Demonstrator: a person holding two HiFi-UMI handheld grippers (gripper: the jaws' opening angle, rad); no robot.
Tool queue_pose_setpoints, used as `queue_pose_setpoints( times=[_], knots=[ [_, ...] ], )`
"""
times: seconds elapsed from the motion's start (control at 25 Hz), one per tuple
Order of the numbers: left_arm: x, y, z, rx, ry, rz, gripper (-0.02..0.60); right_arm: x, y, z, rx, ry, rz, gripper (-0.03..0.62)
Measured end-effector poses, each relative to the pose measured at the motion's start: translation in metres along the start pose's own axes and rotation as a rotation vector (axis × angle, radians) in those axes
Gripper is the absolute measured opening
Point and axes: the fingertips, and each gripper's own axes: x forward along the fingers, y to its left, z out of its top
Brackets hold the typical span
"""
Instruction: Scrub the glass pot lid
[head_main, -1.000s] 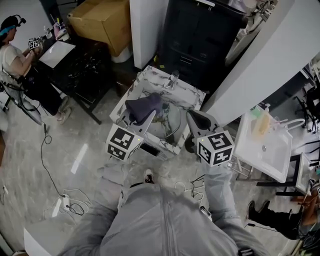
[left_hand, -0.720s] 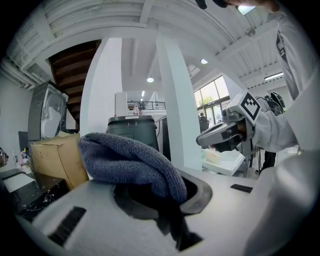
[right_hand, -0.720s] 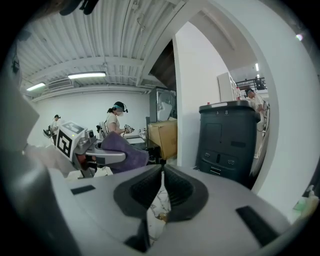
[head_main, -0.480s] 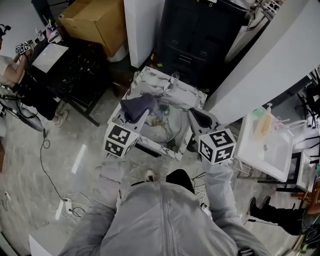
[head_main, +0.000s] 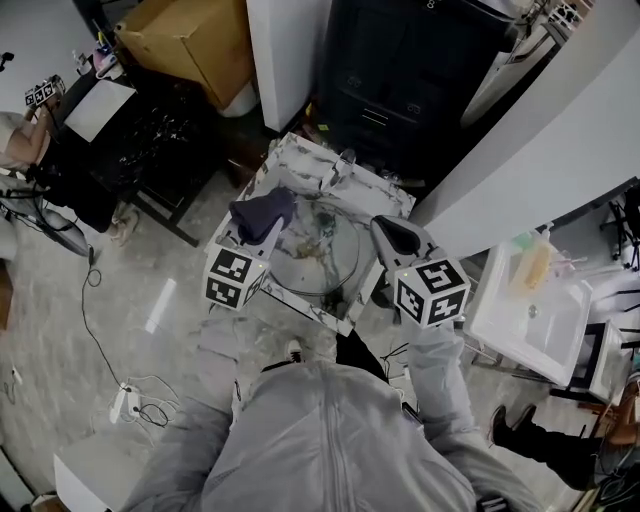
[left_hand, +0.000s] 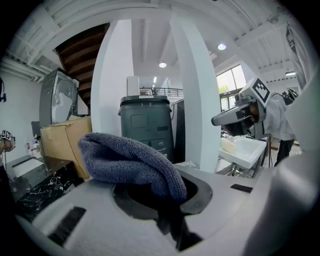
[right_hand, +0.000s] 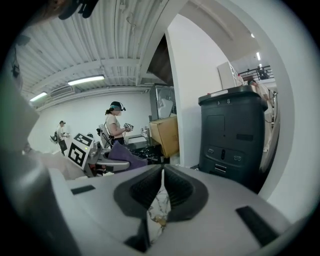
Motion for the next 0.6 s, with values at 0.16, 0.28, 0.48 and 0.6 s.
queue_pose_setpoints(
  times=[0.16,0.28,0.48,0.6],
  knots=[
    [0.026,0.01,-0.012,-0.006,0.041,0.041,0.067,0.014,-0.022,-0.003,0.003,0.019,0.037,0.035],
    [0.04,0.017,-0.02,-0.015,0.078,0.069,0.067,0.025,-0.036,-0.008,0.018,0.035,0.063,0.035],
    [0.063,0.023,-0.044,-0.001,0.159,0.093,0.067,0.042,-0.052,-0.017,0.031,0.054,0.1,0.035],
    [0.076,0.028,-0.056,0.009,0.191,0.104,0.067,0.052,-0.057,-0.025,0.027,0.067,0.138,0.035]
  ],
)
